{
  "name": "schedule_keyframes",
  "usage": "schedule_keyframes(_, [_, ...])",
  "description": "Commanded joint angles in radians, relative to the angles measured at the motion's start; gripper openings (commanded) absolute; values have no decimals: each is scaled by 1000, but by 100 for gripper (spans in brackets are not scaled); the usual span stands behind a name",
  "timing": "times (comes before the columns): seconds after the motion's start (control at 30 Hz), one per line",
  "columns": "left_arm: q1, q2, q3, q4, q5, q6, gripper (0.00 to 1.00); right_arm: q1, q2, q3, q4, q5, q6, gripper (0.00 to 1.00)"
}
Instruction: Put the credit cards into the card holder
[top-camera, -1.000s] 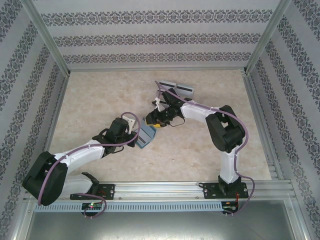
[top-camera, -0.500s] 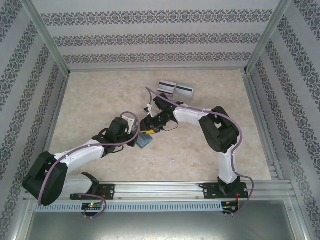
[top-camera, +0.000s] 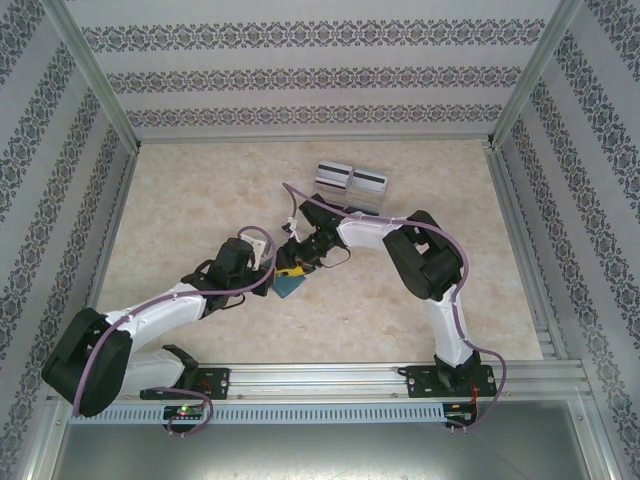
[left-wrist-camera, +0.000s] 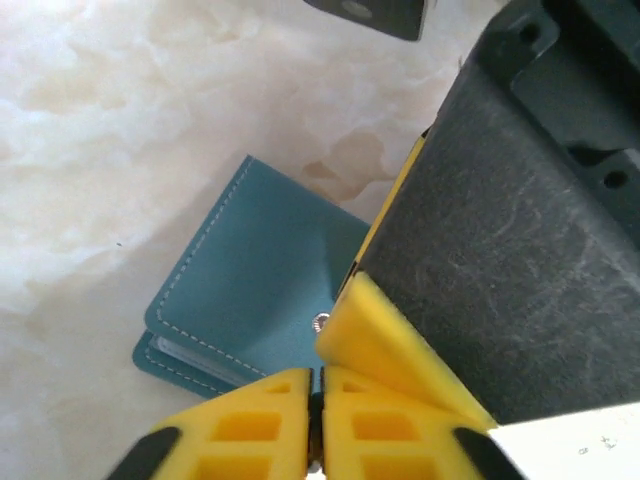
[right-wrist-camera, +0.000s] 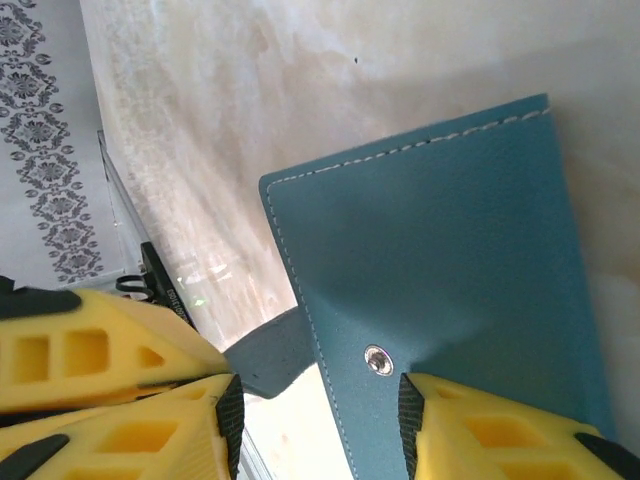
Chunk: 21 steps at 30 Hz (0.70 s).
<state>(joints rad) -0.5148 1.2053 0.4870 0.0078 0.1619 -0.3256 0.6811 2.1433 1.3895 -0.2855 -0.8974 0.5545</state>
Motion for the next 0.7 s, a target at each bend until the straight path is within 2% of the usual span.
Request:
schedule_keyframes(0.0, [9, -42, -5, 51, 5, -21, 42, 15, 46, -13, -22, 41, 8, 48])
schedule_keyframes(0.07, [10, -44, -4, 46, -6, -22, 64, 11, 42, -22, -5, 39, 18, 48])
schedule_keyframes(0.1, [10, -44, -4, 40, -13, -24, 69, 9, 39, -27, 7, 36, 25, 48])
schedule_keyframes(0.17, [14, -43, -2, 35, -35, -22, 77, 2, 29, -32, 20, 32, 34, 48])
schedule_keyframes(0.23, [31, -44, 6, 25, -58, -28, 78, -2, 24, -29, 15, 32, 32, 48])
schedule_keyframes(0.33, [98, -33, 37, 11, -59, -48, 71, -9, 11, -44, 32, 28, 44, 48])
schedule_keyframes(0.5, [239, 61, 119, 31, 50, -93, 48, -10, 6, -59, 49, 20, 51, 47])
schedule_keyframes(0.67, [261, 306, 303, -63, 229, -49, 34, -9, -3, -75, 72, 17, 61, 45])
